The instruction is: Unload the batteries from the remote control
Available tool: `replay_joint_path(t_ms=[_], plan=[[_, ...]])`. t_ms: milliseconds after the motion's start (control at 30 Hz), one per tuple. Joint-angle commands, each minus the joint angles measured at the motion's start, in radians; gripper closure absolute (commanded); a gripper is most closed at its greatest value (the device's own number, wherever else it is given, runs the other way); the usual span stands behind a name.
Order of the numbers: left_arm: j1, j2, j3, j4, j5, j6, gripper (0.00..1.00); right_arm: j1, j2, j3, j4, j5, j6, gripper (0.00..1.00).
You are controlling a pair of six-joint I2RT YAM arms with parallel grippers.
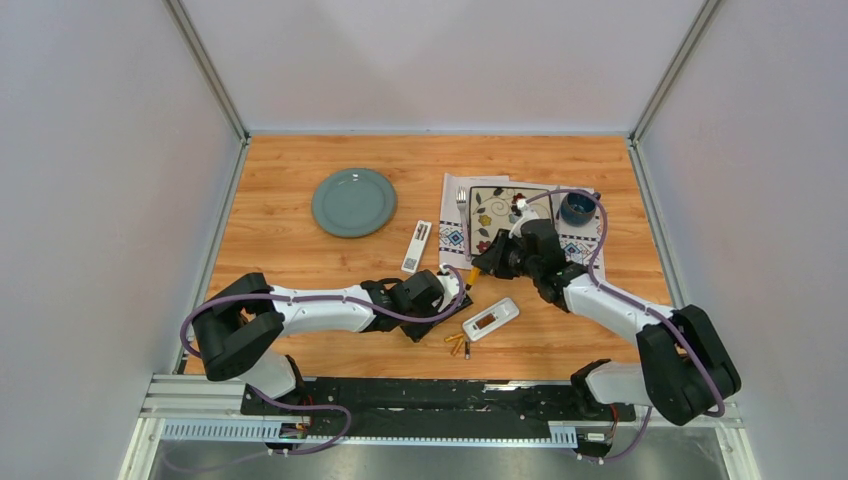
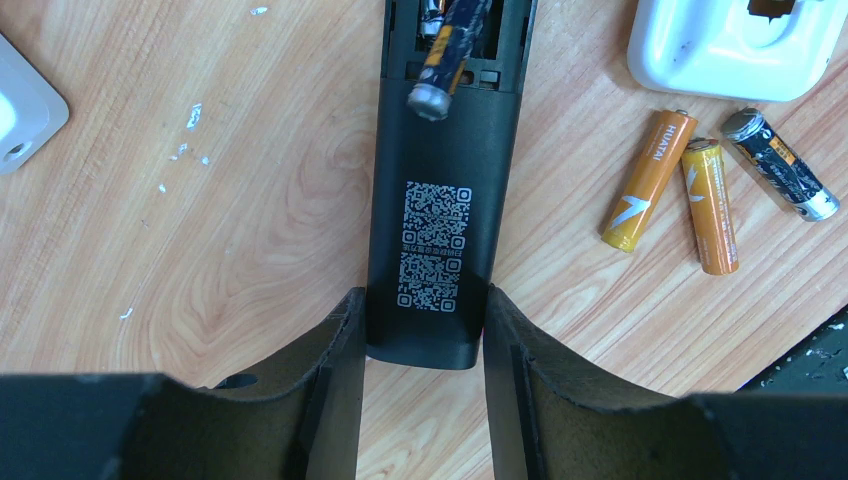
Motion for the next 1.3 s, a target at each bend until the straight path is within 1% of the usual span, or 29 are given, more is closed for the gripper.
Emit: replay_joint_path(t_ms=[0, 333, 600, 900, 1033, 1267], plan=[[-0.014, 0.082, -0.035, -0.029, 0.081, -0.020, 1.00, 0.012, 0.013, 0.012, 0.088, -0.059, 0.031, 1.00], [-0.014, 0.088, -0.033, -0.031, 0.081, -0.019, 1.00, 0.052, 0.040, 0.034, 0.123, -0.087, 0.067, 1.00], [-0.014, 0.089, -0.030, -0.034, 0.081, -0.020, 1.00, 0.053, -0.016, 0.042, 0.059, -0.013, 0.022, 1.00], [-0.014, 0.083, -0.033, -0.034, 0.081, -0.020, 1.00, 0.038, -0.059, 0.048, 0.031, 0.060, -0.019, 1.00], [-0.014, 0.085, -0.032, -0.034, 0.081, -0.020, 1.00, 0.021, -0.072, 0.057, 0.013, 0.083, -0.038, 1.00], [-0.013, 0.083, -0.035, -0.036, 0.081, -0.020, 1.00, 0.018, -0.075, 0.083, -0.038, 0.174, -0.084, 1.00]])
